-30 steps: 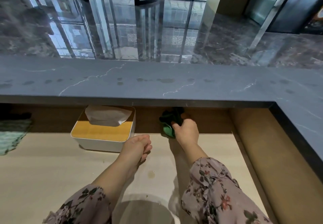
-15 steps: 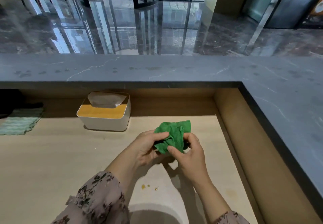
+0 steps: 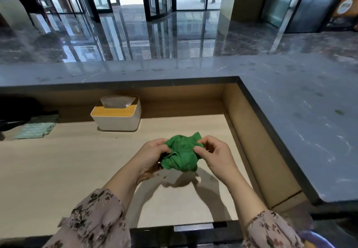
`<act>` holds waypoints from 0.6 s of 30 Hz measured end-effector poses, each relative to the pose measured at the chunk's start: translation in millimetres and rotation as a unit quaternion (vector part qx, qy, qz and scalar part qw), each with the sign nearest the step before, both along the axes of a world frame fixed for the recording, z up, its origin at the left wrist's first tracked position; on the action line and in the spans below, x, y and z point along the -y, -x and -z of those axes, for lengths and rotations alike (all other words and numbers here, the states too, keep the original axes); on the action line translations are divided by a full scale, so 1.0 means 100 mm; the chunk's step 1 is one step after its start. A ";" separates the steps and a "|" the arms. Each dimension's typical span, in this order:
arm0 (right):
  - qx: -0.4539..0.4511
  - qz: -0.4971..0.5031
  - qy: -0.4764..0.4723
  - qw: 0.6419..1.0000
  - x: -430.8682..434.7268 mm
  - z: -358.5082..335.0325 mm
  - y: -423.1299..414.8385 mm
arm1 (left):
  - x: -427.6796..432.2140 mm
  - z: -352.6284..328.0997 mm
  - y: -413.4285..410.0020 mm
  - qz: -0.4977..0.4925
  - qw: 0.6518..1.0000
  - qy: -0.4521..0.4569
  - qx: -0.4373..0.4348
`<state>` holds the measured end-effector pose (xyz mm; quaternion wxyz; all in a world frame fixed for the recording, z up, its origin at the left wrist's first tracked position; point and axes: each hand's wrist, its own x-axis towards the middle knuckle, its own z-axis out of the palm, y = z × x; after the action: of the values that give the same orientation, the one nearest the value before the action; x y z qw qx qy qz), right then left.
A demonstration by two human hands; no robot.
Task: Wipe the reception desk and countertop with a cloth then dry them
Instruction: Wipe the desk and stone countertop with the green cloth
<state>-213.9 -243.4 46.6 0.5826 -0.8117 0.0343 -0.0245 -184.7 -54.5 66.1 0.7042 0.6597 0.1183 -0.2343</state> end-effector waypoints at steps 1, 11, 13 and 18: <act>0.008 -0.003 0.013 1.000 -0.01 -0.03 0.02 | 0.01 -0.03 0.03 0.002 0.999 -0.033 0.013; 0.083 0.024 0.053 0.995 -0.09 -0.37 0.06 | 0.06 -0.32 0.13 -0.056 0.976 -0.163 0.133; 0.083 0.033 0.017 0.996 -0.08 -0.43 0.03 | 0.04 -0.35 0.13 -0.045 0.969 -0.194 0.144; 0.102 0.040 -0.001 0.994 0.00 -0.65 -0.07 | -0.04 -0.61 0.02 0.017 0.959 -0.234 0.161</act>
<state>-206.5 -243.3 112.1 0.5824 -0.8023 0.0067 -0.1305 -187.0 -50.2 127.4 0.5358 0.8370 0.0434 -0.1022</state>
